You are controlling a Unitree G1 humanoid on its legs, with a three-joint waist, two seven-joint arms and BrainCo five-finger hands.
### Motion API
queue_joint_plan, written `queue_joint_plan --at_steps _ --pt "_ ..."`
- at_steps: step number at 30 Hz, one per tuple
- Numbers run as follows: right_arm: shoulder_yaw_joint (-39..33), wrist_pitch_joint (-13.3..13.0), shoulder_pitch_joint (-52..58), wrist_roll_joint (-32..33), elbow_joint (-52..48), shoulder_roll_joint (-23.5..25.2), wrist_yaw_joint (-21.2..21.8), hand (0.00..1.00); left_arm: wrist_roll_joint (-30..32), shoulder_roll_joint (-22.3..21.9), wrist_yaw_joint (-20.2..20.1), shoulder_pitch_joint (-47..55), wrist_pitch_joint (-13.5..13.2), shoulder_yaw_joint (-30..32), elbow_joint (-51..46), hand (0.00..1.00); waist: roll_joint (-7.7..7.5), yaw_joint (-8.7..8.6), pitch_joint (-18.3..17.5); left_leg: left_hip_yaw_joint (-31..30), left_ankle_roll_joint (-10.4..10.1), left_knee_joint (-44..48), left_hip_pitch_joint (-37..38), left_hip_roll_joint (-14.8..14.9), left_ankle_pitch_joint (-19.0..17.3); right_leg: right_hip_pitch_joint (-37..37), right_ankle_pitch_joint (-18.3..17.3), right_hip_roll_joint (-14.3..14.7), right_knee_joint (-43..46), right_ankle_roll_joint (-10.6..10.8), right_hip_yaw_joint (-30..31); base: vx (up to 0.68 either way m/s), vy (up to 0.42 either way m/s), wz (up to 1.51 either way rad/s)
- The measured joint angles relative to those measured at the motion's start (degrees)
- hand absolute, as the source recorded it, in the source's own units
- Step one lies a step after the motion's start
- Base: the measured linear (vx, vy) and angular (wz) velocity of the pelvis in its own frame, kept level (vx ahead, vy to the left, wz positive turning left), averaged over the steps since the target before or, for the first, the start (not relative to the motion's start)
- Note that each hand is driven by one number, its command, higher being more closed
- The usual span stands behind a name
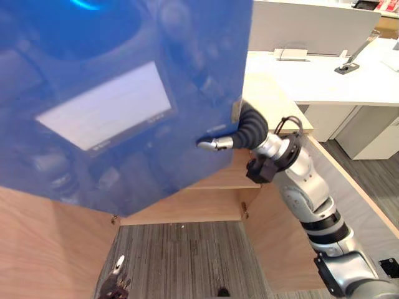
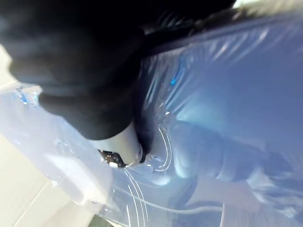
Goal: Walk over to the cabinet, pick up the folder, carry it to the office cabinet, place the folder inside the office cabinet, then close the office cabinet door
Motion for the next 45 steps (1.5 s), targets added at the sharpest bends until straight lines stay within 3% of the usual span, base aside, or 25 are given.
queue_joint_plan --at_steps 2,5,6,8,12,16,19,23,26,29,36,41,45 --pt "0.5 0.5 3.7 -0.5 0.0 -0.1 0.5 1.0 0.6 -0.4 0.5 2.2 0.7 7.0 2.5 0.0 -0.37 -0.05 -0.2 0.0 0.0 -0.8 0.7 0.0 0.3 0.3 0.0 0.0 -0.1 0.0 0.0 0.0 0.0 0.0" --pt "2.0 0.7 5.8 -2.4 -0.8 -1.1 1.0 1.0 2.5 -1.2 2.8 4.6 1.1 11.4 3.1 0.0 -0.42 -0.21 -0.3 -0.1 -0.2 -1.5 0.7 -0.1 0.7 0.1 0.0 0.0 -0.2 0.0 0.0 0.0 0.0 0.0" --pt "2.3 0.9 6.7 -3.0 -1.3 -1.5 1.6 1.0 7.0 -1.8 3.5 5.5 1.1 12.3 3.2 0.0 -0.41 -0.01 -0.3 -0.1 -0.2 -1.9 0.7 -0.1 1.0 -0.1 0.0 0.0 -0.2 0.0 0.0 0.0 0.0 0.0" --pt "2.3 0.9 8.1 -3.4 -2.1 -1.8 1.8 1.0 8.0 -3.5 3.7 7.2 1.5 12.4 3.0 0.0 -0.37 0.17 -0.3 -0.2 -0.2 -2.2 0.7 -0.2 1.2 -0.2 0.0 0.0 -0.3 0.0 -0.1 0.0 0.0 0.0" --pt "4.0 1.1 10.0 -5.1 -4.8 -4.1 2.4 1.0 5.0 -8.2 2.1 12.9 2.2 5.6 0.8 0.0 0.24 0.19 0.2 -0.4 -0.2 -2.2 -0.1 -0.4 1.2 -0.9 0.0 -0.2 -0.3 0.1 -0.2 0.01 0.023 0.02" --pt "7.6 1.1 9.9 -8.3 -4.7 -5.5 3.2 1.0 4.5 -7.9 0.4 13.0 2.3 3.5 0.3 0.0 1.17 0.45 1.3 -0.9 -0.2 -2.1 -0.7 -0.4 1.2 -1.3 -0.1 -0.2 -0.2 0.1 -0.5 0.0 0.02 0.05" --pt "10.2 1.0 7.5 -11.1 -4.5 -6.6 3.0 1.0 5.7 -7.7 0.4 9.7 2.1 2.8 -1.0 0.0 1.57 0.21 5.2 -1.6 -0.1 2.9 -5.5 -0.2 0.1 -4.9 -0.2 -0.4 2.6 0.2 -0.7 -0.08 0.025 0.04" --pt "12.7 0.9 2.7 -14.9 -4.5 -10.5 2.1 1.0 8.4 -7.8 0.6 4.5 0.8 1.9 -2.3 0.0 3.28 0.22 13.1 -1.5 0.4 13.4 -13.8 -0.1 -3.2 -15.4 -5.0 -1.5 16.8 0.6 0.6 -0.17 0.048 -0.06" --pt "13.4 0.3 2.8 -16.9 -5.0 -11.6 1.3 1.0 9.6 -8.3 1.1 3.8 0.4 1.9 -3.2 0.0 3.46 0.14 16.0 -0.8 0.2 20.9 -19.2 0.0 -6.7 -22.7 -9.4 -2.3 26.9 0.7 2.2 -0.14 0.024 -0.16" --pt "13.4 -0.4 3.1 -22.5 -6.6 -12.4 -0.3 1.0 10.5 -8.7 1.6 3.6 0.2 2.1 -4.7 0.0 3.63 0.3 17.6 0.0 0.3 29.5 -24.8 0.7 -10.4 -29.7 -13.5 -2.5 36.6 0.9 3.7 -0.11 -0.006 -0.17" --pt "12.4 -2.0 4.2 -28.9 -7.5 -14.2 -3.5 1.0 11.5 -9.6 1.9 1.6 -0.5 3.1 -6.4 0.0 4.06 0.49 20.5 -0.5 -0.1 45.0 -34.6 1.9 -17.4 -40.8 -20.8 -3.2 53.5 0.4 4.9 -0.05 -0.023 0.0" --pt "7.5 -2.1 3.9 -29.9 -4.7 -14.5 -6.5 1.0 11.5 -8.9 2.5 -0.6 -0.5 2.1 -7.8 0.0 4.02 1.16 24.0 -2.3 -0.1 56.5 -43.0 2.5 -21.6 -48.8 -25.1 -4.0 64.7 0.9 4.9 -0.07 0.016 0.1" --pt "3.3 -2.2 3.5 -28.5 2.1 -14.6 -8.5 1.0 11.2 -8.5 3.6 -1.3 -1.0 0.1 -9.3 0.0 4.0 1.95 24.7 -3.3 0.1 62.1 -48.8 2.5 -23.2 -54.1 -26.5 -4.1 69.8 1.2 5.0 -0.07 0.03 0.07"
